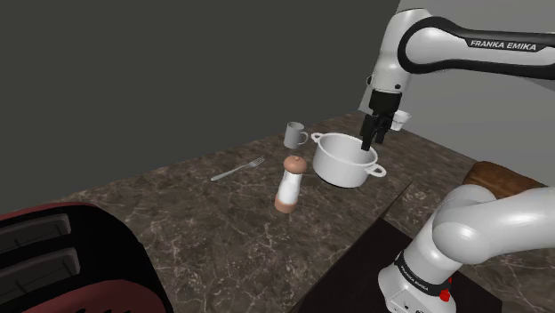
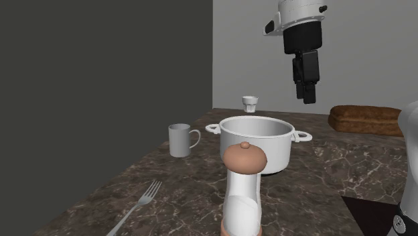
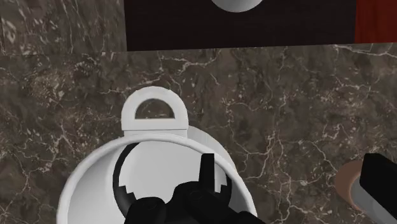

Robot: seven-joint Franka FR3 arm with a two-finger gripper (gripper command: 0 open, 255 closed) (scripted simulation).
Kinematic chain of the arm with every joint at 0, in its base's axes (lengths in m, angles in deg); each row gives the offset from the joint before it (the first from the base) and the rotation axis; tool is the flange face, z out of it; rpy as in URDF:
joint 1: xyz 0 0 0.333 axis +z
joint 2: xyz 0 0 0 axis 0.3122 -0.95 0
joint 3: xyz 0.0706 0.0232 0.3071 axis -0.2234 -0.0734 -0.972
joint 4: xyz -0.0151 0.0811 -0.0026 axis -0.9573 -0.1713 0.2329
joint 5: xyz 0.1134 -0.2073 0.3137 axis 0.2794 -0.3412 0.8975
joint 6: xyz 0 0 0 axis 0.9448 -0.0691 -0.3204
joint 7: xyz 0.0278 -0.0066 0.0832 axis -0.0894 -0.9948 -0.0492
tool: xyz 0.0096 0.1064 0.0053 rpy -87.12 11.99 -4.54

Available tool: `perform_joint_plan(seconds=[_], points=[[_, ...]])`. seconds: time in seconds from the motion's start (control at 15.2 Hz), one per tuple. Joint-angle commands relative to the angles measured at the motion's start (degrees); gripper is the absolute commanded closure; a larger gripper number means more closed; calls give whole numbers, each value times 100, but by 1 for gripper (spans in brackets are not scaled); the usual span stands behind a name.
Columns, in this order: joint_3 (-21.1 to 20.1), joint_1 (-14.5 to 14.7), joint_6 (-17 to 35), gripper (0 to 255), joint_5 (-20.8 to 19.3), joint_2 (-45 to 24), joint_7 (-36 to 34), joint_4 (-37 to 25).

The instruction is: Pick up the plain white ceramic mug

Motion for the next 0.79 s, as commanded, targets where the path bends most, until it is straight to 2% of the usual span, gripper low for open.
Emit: perform_joint_plan(seconds=[0.0, 0.73], points=[[0, 0, 0, 0, 0, 0, 0, 0], [577, -6, 1497, 0, -220, -2260, 838, -1011]])
